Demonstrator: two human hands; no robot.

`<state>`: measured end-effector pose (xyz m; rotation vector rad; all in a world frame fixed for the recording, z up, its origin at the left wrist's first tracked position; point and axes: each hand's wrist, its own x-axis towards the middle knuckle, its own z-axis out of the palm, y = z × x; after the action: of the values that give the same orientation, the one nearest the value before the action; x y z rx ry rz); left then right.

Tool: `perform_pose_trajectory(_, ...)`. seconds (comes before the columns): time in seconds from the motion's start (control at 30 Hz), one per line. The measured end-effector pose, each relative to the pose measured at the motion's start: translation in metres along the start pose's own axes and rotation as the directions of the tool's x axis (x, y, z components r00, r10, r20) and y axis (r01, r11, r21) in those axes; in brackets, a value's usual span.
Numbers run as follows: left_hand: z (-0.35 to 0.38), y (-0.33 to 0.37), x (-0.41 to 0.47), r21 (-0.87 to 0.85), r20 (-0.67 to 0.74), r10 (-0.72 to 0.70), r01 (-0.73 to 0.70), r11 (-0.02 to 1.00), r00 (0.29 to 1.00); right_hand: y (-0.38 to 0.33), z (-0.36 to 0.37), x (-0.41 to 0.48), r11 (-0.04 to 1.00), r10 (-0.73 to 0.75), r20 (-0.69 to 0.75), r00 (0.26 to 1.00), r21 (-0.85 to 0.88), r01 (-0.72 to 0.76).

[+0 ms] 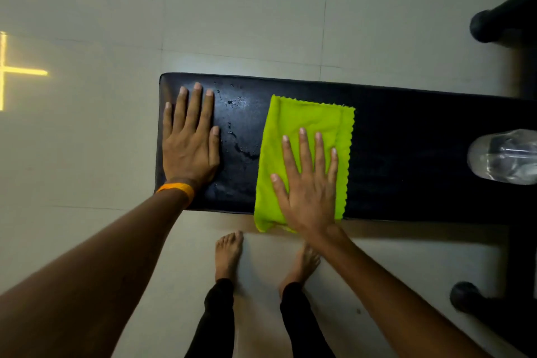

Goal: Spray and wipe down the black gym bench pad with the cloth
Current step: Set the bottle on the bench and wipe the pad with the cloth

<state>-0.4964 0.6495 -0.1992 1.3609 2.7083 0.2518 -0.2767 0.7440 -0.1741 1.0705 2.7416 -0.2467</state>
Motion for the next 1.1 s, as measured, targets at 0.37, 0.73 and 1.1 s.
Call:
perform_pose_trajectory(0.37, 0.004, -0.003, -0.001, -0.014, -0.007, 0.023, -0.023, 1.0, 1.0, -0.041, -0.005, 0.043, 0.979, -0.202, -0.015, 0.979, 0.007, 0.202)
perform_pose_trajectory(0.73, 0.005, -0.004, -0.001, -0.014, -0.004, 0.019, -0.019, 1.0, 1.0, -0.03, -0.007, 0.053, 0.995, -0.091, -0.038, 0.995, 0.032, 0.092)
perform_pose_trajectory(1.1, 0.004, -0.003, 0.0, -0.024, 0.004, 0.015, -0.015, 1.0, 1.0, -0.041, 0.0, 0.013, 0.999, -0.045, 0.011, 0.999, 0.01, 0.045)
